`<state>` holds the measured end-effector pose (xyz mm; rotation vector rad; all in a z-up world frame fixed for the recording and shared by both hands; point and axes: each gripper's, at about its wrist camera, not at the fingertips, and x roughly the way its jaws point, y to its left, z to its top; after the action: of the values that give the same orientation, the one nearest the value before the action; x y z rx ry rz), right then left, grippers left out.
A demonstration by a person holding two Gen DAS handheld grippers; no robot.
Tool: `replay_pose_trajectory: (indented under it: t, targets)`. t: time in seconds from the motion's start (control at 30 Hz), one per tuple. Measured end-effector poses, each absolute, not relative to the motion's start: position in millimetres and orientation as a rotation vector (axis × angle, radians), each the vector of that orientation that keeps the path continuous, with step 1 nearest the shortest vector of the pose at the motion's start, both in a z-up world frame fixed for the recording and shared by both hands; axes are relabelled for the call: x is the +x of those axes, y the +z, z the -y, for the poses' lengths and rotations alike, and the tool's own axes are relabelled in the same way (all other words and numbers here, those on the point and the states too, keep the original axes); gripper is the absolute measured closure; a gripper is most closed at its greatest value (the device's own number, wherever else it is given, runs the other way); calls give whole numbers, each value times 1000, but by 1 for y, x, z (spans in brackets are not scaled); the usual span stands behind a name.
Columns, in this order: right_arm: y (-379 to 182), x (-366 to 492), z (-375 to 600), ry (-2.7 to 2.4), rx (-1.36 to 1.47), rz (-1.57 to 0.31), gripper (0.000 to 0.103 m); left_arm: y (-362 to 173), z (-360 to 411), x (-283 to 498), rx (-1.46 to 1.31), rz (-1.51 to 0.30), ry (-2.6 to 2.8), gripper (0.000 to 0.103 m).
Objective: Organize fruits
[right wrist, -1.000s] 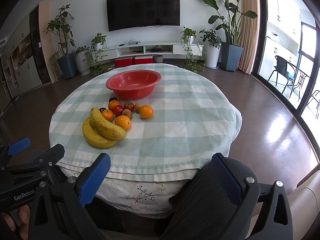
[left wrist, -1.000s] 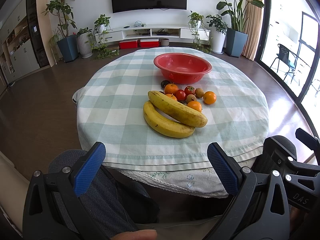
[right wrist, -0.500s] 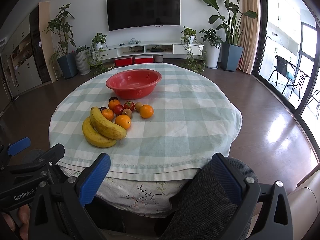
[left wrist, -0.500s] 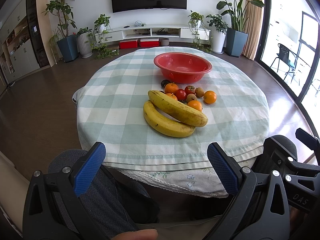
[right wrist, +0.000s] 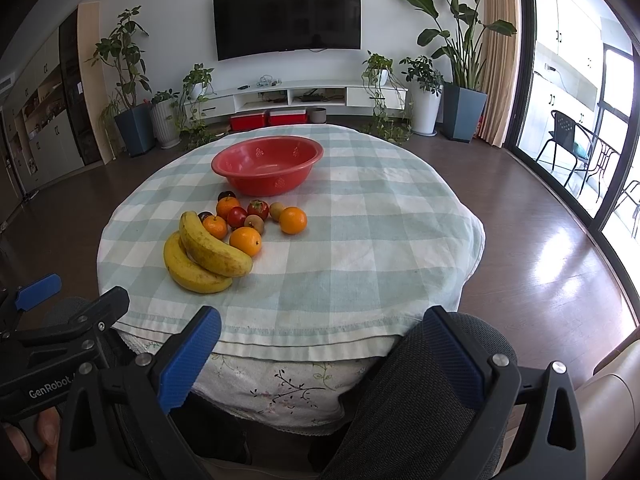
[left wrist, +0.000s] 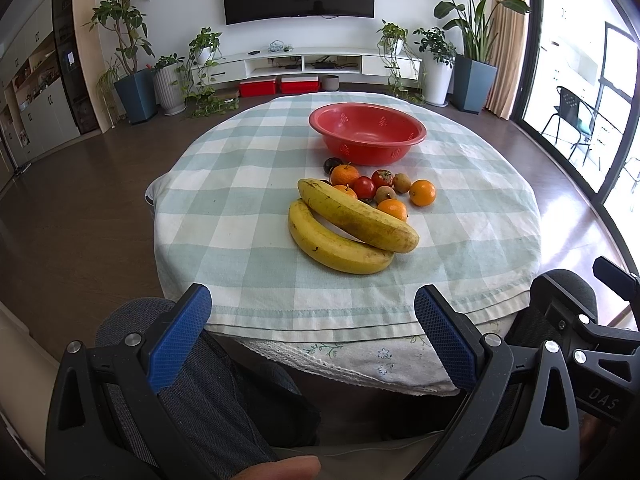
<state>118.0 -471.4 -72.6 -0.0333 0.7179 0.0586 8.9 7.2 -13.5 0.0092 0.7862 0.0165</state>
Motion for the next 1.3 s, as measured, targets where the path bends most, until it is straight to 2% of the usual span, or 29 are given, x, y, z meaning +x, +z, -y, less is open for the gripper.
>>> replay_pose_trajectory:
  t: [0.27,0.47,0.57,0.67,0.77,0.9,1.07,1.2,1.3]
  targets:
    - [-73,118,472,63,-25,-721,0,-21,-15,12,-7,-784,9,0]
    - [-67,109,476,113,18,-675,0,-22,-42,17,-117,-692,-181,0]
    - [-62,109,475,158,25,-649,0,-28,-45,25,-122,-728,-236,0]
    - [-64,117,476,207,50,-645,0,-45,-43,33,-82,-849,-217,0]
    - [-68,130,474,244,73,-666,0,-54,-56,41,-202,-861,-236,0]
    - [-76,142,466,292,33,-712,0,-60,-60,62,-195,-889,-212,0]
    - [-82,164,453,355,-62,-737,5,-73,-60,83,-221,-930,-235,0]
    - [-81,190,451,379,-86,-757,14,-75,-60,94,-226,-927,-267,1]
    - [-76,212,453,396,-81,-754,14,-74,-59,98,-226,-919,-292,1]
